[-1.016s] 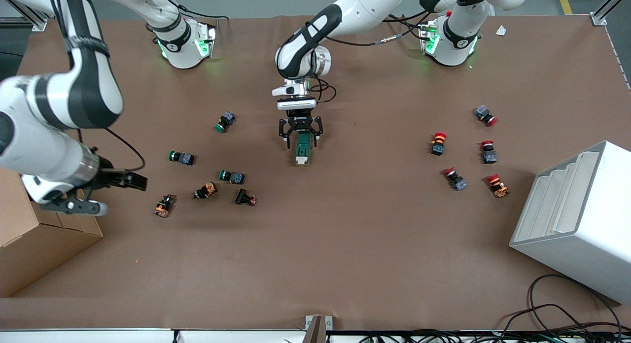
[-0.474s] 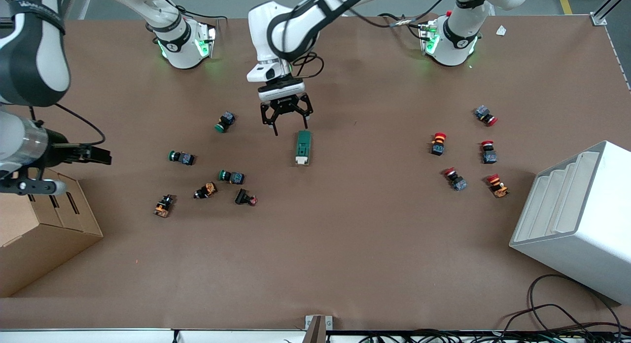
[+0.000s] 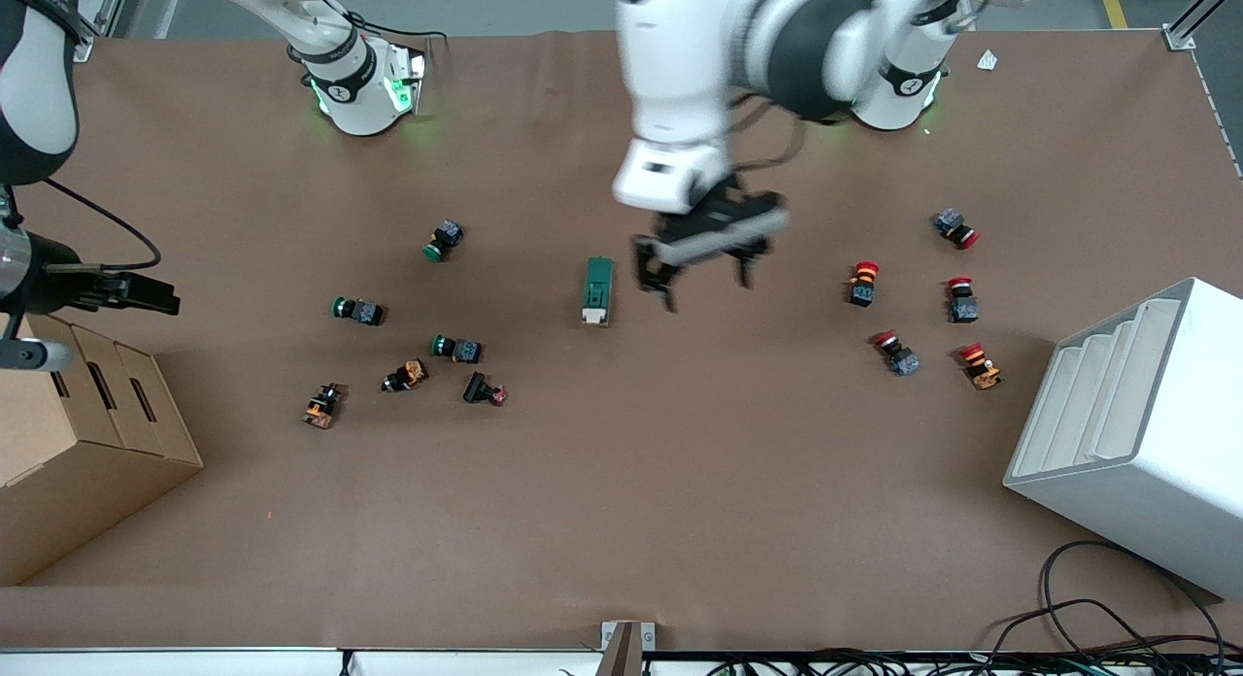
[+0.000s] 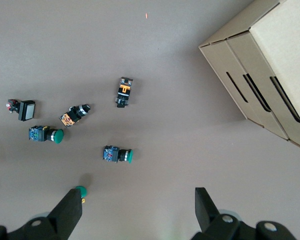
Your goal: Close load switch with both arms
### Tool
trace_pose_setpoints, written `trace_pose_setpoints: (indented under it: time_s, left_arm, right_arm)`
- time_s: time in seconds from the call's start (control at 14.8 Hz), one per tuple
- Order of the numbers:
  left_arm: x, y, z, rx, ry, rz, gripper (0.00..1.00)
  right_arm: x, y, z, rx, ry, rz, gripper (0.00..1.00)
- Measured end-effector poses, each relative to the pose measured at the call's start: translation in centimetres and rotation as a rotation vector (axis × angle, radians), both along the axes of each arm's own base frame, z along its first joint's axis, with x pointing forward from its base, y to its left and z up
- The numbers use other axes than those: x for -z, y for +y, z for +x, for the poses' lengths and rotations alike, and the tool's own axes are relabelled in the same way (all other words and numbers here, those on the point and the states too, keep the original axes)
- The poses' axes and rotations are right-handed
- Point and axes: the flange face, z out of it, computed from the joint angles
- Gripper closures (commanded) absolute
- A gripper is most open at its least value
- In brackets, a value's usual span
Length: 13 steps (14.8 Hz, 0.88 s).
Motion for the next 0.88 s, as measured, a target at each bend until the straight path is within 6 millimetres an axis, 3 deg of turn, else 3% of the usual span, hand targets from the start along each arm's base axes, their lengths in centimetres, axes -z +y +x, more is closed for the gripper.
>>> trace_pose_setpoints:
  time_s: [0.27, 0.41, 0.61, 0.88]
  left_arm:
    - [-5.1, 13.8, 5.9, 0.082, 0.122, -0.111, 0.0]
    - [-6.7, 19.6, 6.8, 0.136, 0.161, -0.088, 0.0]
    - [-8.7, 24.2, 6.0, 0.168, 0.205, -0.025, 0.0]
    - [-11.8, 28.0, 3.5, 0.233, 0.274, -0.03, 0.0]
  right_arm:
    - [-1.6, -0.2, -0.5, 0.004, 0.017, 0.001, 0.0]
    - [-1.8, -0.1, -0.5, 0.003, 0.015, 0.001, 0.0]
    - [-1.6, -0.1, -0.9, 0.005, 0.048, 0.009, 0.0]
    - [-2.3, -1.4, -1.6, 0.027, 0.052, 0.046, 0.0]
